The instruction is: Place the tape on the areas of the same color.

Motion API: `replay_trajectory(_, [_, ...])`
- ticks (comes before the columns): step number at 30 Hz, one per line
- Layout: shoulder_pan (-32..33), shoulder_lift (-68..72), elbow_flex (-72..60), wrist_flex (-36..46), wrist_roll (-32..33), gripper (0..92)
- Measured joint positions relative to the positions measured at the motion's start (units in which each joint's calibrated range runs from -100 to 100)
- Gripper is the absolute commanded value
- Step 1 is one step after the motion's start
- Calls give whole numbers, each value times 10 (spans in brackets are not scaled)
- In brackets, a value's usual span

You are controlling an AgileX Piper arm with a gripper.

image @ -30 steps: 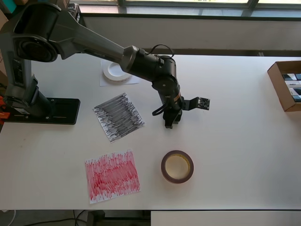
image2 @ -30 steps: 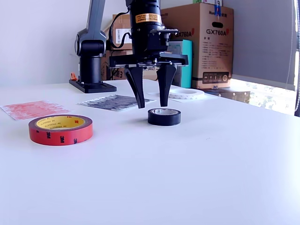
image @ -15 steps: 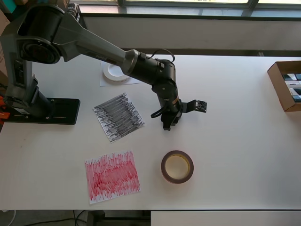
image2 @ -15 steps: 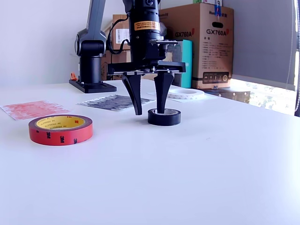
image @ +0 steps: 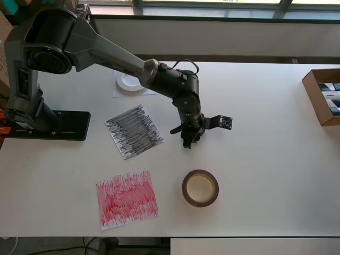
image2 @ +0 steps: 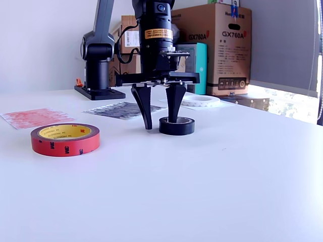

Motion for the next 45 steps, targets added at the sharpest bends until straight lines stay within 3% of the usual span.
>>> replay_trajectory(7, [-3, -1, 0, 0, 0, 477])
replay_trajectory(10, [-3, -1, 0, 0, 0, 341])
replay_trajectory(15, [-3, -1, 0, 0, -7, 2])
replay_trajectory(33, [-3, -22, -9, 1, -8, 2])
replay_trajectory(45, [17, -174, 122, -1, -48, 2])
